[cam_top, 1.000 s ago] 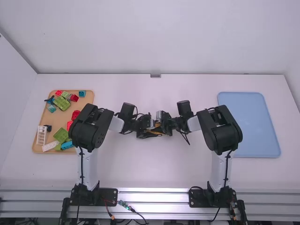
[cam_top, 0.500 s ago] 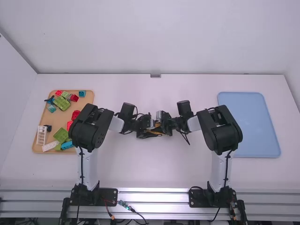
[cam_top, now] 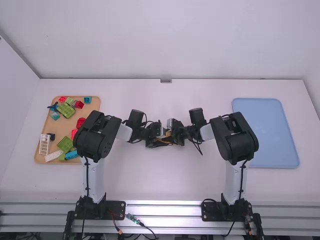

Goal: Assemble lego blocks to make yellow taxi

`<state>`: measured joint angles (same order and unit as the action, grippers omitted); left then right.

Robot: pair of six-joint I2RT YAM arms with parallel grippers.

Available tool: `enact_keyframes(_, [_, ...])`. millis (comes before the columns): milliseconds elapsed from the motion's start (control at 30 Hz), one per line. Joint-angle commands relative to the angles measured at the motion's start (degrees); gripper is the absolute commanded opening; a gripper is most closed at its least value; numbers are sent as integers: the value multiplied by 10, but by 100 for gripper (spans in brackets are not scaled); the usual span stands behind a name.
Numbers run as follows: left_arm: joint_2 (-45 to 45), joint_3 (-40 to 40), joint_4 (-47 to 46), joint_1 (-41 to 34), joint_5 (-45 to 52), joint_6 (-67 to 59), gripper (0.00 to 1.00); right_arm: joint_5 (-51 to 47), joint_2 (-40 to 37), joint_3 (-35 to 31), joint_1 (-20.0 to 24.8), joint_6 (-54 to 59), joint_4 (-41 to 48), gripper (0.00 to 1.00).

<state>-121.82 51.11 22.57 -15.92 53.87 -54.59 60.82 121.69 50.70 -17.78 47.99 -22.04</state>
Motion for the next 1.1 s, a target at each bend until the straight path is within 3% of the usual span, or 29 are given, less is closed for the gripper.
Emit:
enact_keyframes(0, [-27, -8, -13, 2, -68, -1, 2, -53, 19, -16, 6, -15, 15, 38])
enact_keyframes(333, [-27, -8, -20, 1, -68, -3, 2, -54, -26, -27, 6, 2, 40, 40])
enact_keyframes(867, [-27, -8, -24, 3, -68, -3, 2, 3, -30, -30, 38, -1, 13, 43])
enact_keyframes(1067, [-27, -8, -24, 1, -68, -3, 2, 8, -74, -41, 40, 14, 36, 44])
